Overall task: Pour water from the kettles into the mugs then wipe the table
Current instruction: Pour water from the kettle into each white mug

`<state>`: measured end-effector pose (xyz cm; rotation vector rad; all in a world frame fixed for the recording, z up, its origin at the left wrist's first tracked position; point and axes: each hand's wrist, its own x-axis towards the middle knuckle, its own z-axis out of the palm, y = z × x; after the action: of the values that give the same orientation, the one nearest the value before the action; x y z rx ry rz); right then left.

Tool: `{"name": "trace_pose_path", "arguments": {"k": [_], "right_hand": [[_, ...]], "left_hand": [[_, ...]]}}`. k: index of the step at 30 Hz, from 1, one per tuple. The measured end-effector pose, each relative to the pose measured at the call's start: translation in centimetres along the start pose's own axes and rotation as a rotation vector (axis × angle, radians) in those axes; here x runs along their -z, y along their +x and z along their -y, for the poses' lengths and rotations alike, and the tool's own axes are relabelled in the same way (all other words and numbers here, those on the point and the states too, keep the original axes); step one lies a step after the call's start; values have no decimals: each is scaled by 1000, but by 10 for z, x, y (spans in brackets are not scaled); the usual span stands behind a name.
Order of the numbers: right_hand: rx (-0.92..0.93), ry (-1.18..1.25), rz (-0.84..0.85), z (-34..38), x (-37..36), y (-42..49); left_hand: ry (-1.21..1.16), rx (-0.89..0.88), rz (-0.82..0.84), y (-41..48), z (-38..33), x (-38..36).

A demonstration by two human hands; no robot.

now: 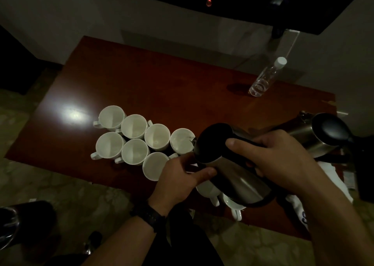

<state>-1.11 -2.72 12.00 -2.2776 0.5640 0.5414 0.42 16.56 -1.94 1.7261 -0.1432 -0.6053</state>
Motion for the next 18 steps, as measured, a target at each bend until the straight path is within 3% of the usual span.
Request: {"name": "trace_pose_path", "arguments": {"k": [18], "right_hand": [[19,-19,21,5,6,-2]], "left_hand": [[-66,13,-28,-3,-3,-4]]}}
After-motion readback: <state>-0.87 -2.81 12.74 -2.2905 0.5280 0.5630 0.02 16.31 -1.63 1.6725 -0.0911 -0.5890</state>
